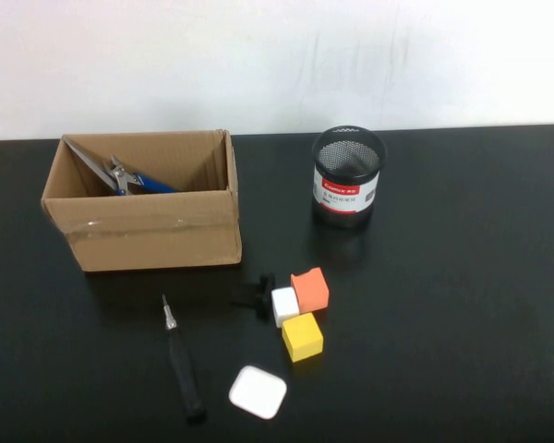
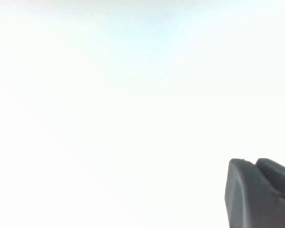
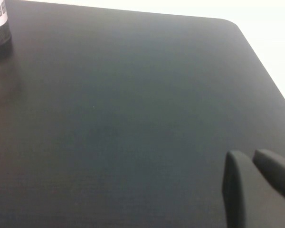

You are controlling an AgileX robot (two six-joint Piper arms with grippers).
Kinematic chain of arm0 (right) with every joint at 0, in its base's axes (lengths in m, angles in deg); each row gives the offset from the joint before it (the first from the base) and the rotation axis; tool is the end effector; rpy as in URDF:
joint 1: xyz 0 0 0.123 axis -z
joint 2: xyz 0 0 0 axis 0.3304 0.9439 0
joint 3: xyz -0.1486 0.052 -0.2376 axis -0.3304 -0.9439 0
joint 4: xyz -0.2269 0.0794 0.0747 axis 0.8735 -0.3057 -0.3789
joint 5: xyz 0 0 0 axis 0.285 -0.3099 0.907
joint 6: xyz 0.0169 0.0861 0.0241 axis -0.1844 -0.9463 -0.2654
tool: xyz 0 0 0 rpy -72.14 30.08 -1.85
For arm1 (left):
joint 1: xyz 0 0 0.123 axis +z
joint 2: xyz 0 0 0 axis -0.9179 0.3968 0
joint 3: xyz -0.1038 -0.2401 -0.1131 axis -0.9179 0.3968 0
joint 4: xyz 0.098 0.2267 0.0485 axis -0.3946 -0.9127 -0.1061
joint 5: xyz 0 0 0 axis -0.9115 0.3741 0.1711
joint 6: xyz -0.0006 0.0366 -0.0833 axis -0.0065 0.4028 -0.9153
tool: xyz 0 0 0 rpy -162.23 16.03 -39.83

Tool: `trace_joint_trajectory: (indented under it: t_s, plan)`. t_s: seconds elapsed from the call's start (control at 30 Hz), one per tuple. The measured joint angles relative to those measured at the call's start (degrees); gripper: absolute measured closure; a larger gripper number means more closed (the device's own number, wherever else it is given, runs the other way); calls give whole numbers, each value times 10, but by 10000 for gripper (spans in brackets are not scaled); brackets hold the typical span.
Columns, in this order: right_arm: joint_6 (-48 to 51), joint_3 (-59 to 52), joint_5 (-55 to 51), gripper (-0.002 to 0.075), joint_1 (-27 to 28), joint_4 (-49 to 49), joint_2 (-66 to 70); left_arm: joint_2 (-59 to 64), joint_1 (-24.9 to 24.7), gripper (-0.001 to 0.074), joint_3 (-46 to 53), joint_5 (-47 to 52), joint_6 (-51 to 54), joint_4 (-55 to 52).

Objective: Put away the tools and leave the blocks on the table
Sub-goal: Pick up the black Screwdriver from the table

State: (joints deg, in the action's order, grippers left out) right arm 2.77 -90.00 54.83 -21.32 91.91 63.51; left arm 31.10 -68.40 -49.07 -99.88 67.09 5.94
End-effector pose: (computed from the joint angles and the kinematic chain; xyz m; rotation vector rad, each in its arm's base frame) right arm 0.0524 -0.0061 0.1714 -0.0335 1.8704 -0.1007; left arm -0.0033 -0.0026 0.3527 0.0322 0.7080 -0.0600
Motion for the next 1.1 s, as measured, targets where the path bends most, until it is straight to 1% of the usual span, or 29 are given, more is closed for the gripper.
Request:
trace_joint_trajectory:
  t_s: [0.1,0.2,0.27,0.47,0.73,0.93,1.1]
  plan:
    - [0,0,0,733,0,0,0,40,0,735,-86,124,-48,5]
    - [0,0,0,733,0,0,0,80,0,735,-151,261,-101,6]
    - [0,0,0,733,0,0,0,94,0,735,-173,316,-106,3]
    - [0,0,0,733,0,0,0,99,0,735,-179,431,-135,18]
    - [0,0,0,733,0,0,0,138,0,735,-180,567,-137,57]
    - [0,0,0,733,0,0,0,252,0,735,-182,668,-128,94]
    - [0,0,0,733,0,0,0,366,0,735,-183,704,-98,156]
